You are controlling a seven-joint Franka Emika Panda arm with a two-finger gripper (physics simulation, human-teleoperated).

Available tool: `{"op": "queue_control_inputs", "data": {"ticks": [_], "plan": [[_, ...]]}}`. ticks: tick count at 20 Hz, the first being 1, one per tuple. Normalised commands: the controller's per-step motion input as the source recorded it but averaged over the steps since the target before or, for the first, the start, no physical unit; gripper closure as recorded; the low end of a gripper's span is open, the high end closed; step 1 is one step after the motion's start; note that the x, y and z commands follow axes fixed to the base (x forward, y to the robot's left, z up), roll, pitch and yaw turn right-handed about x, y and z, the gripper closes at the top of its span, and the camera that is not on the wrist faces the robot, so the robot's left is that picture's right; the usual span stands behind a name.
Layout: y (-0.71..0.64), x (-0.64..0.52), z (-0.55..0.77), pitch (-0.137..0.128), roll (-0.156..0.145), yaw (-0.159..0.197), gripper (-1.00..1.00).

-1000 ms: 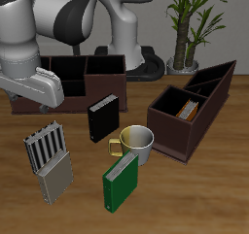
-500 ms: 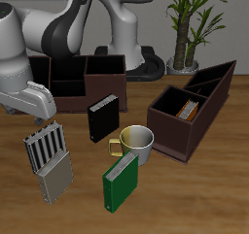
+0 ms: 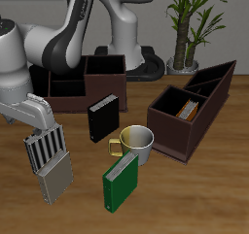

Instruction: Place the orange book into the left desk caddy's right compartment and place the striped book into the back desk caddy's front compartment and place the yellow book into the back desk caddy's back compartment

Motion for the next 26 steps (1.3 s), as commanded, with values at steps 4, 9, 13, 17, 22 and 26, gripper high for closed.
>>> {"op": "queue_control_inputs", "data": {"ticks": [4, 9, 13, 17, 22, 26], "plan": [[0.18, -0.01, -0.34, 0.013, 0.009, 0.002, -1.0], [0.15, 0.0, -0.24, 0.016, 0.006, 0.014, -1.0], [-0.02, 0.04, -0.22, 0.022, -0.015, -0.052, -1.0], [-0.05, 0.05, -0.26, 0.03, -0.022, -0.034, -1.0], [0.03, 0.04, -0.17, 0.027, -0.016, -0.04, 1.0], [0.0, -0.03, 0.07, -0.001, -0.003, -0.03, 1.0]]}}
